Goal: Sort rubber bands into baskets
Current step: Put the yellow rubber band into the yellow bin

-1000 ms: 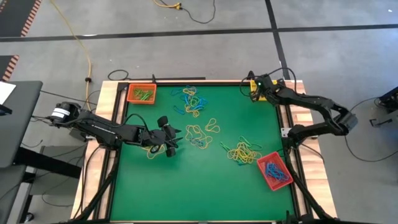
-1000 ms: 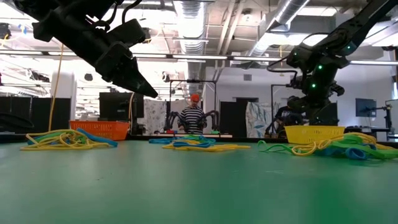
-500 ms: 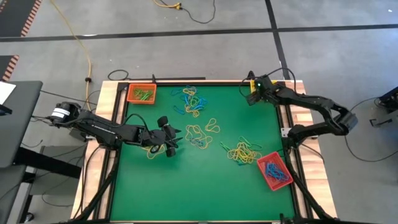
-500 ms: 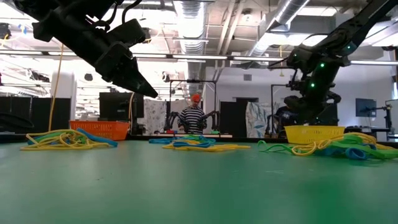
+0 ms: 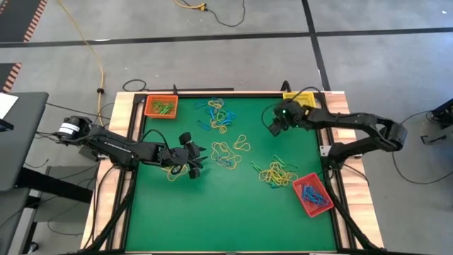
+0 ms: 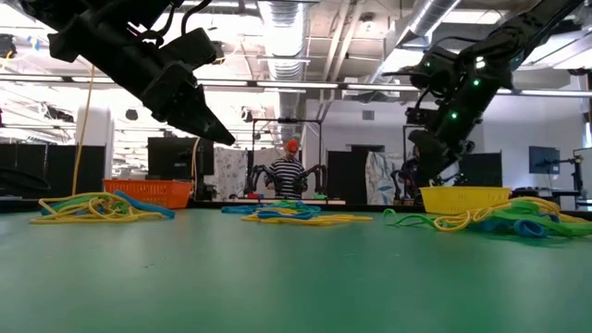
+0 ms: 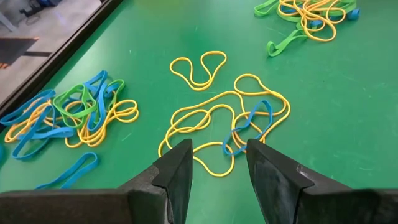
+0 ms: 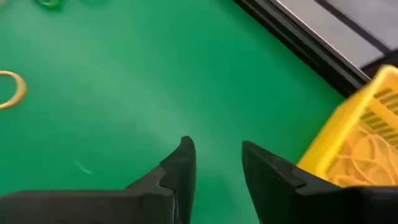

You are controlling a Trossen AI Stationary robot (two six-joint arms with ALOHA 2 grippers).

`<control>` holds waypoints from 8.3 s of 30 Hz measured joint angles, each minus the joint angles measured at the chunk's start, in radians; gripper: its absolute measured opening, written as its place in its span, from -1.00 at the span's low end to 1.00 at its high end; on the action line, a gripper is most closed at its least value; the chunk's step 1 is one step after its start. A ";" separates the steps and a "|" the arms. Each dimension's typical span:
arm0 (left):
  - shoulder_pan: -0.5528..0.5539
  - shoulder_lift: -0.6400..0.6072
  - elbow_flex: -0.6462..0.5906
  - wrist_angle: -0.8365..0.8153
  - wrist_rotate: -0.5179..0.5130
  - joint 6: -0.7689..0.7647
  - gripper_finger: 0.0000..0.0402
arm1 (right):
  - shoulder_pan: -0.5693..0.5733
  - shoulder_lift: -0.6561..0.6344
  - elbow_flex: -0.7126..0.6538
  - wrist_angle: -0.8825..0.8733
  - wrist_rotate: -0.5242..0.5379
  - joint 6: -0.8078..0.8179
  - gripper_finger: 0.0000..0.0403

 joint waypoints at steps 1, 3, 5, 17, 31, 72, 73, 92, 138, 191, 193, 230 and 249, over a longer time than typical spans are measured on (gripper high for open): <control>0.000 0.000 0.000 0.000 0.000 0.000 -0.30 | 0.021 0.000 0.000 0.015 -0.021 -0.007 -0.23; 0.000 0.000 0.000 0.000 0.000 0.000 -0.30 | 0.068 0.000 0.000 0.052 -0.095 -0.026 -0.24; 0.000 0.000 0.000 0.000 0.000 0.000 -0.30 | 0.119 0.003 0.000 0.093 -0.160 -0.033 -0.25; 0.000 0.000 0.000 0.008 0.000 -0.004 -0.30 | 0.358 0.192 0.000 0.370 -0.251 -0.146 -0.25; -0.018 0.000 0.000 0.004 -0.002 -0.013 -0.30 | 0.384 0.426 0.010 0.619 -0.248 -0.195 -0.25; -0.017 0.000 0.000 0.003 -0.007 -0.003 -0.30 | 0.426 0.069 0.116 0.255 0.254 -0.285 -0.95; -0.017 0.000 0.000 0.003 -0.007 -0.003 -0.30 | 0.426 0.046 0.116 0.242 0.279 -0.284 -0.95; -0.017 0.000 0.000 0.003 -0.008 -0.003 -0.30 | 0.176 -0.247 0.116 -0.117 0.647 -0.189 -0.95; -0.019 0.000 0.000 0.003 -0.003 -0.005 -0.30 | -0.123 0.302 0.116 -0.108 -0.094 -0.057 -0.08; -0.018 0.000 -0.046 0.079 0.001 -0.012 -0.30 | -0.050 0.270 0.115 -0.056 0.036 -0.126 0.04; -0.018 0.000 -0.046 0.078 0.001 -0.013 -0.30 | -0.063 0.294 0.115 -0.051 0.036 -0.131 0.07; -0.018 0.000 -0.045 0.074 -0.007 -0.004 -0.30 | -0.029 0.045 0.114 -0.121 0.007 -0.108 -0.95; -0.018 0.000 -0.045 0.075 -0.008 -0.012 -0.30 | -0.052 0.013 0.115 -0.257 -0.041 -0.063 -0.25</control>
